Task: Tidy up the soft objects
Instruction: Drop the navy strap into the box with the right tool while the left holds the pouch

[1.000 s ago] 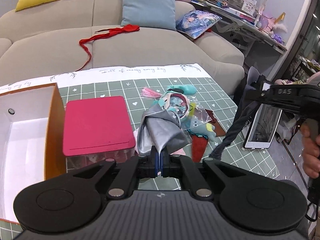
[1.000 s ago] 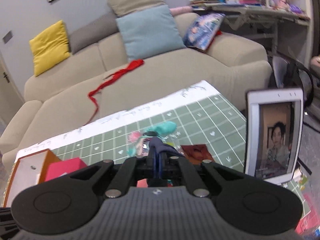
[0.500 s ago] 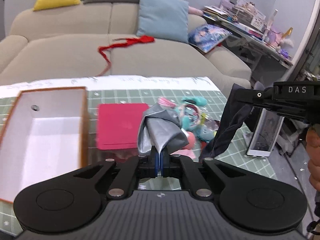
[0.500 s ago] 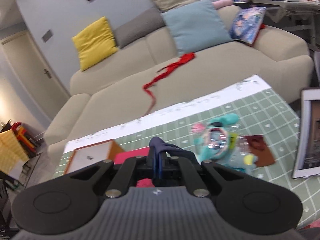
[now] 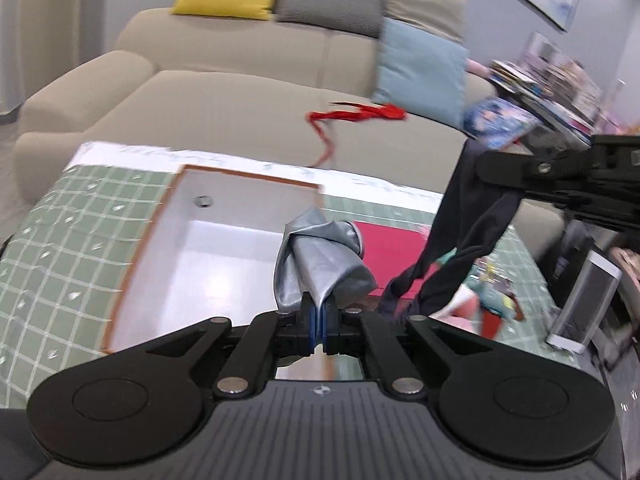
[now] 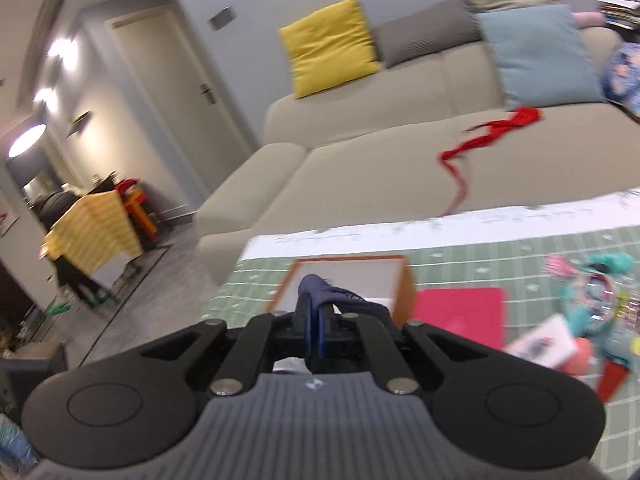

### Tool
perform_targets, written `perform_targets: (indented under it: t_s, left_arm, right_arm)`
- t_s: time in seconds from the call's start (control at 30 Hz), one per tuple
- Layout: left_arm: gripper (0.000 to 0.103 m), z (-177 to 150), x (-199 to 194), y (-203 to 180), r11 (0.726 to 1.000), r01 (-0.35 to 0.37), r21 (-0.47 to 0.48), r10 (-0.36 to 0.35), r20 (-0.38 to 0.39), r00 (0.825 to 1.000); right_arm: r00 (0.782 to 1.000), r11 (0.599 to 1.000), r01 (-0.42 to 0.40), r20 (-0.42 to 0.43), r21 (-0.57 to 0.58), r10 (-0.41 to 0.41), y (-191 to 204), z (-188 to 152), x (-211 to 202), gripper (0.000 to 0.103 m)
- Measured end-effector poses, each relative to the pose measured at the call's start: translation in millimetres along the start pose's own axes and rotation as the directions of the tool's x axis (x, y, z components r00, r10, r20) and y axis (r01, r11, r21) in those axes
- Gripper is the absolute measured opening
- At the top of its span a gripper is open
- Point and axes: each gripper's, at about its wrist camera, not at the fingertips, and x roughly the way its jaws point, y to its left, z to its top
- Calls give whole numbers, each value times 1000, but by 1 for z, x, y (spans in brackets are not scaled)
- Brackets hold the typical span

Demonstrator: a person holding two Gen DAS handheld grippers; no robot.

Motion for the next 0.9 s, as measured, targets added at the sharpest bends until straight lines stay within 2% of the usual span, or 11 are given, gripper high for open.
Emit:
perform_targets:
  t_s: [0.13,0.3,0.47,0.67,0.8,0.9]
  left_arm:
    - [3,2,4,18,999,-53,-6,53,52,997]
    - [3,2,12,37,995,-82,-60,85,39,996]
    - [3,-4,20,56,993,-85,-81,88,37,995]
    - [3,-11,34,65,993,-75,-89,77,19,997]
    - [3,-15,39,70,992,-76,-102,76,0,997]
    - [3,-17,40,71,992,-76,-98,76,-7,997]
  right_arm:
    - [997,998,-66,-34,-13,66,27,-3,32,1]
    - [989,991,-121,-94,-50,115,45,-21,76,1]
    - [980,993,-104,-176,-56,93,43,-44,120,1]
    - [966,998,-64,-252,-21,57,14,-70,160,1]
    - [970,998,-62,-235,32,67,-1,-68,164,1]
    - [978,996,-93,-188,-4,90,8,-56,151,4]
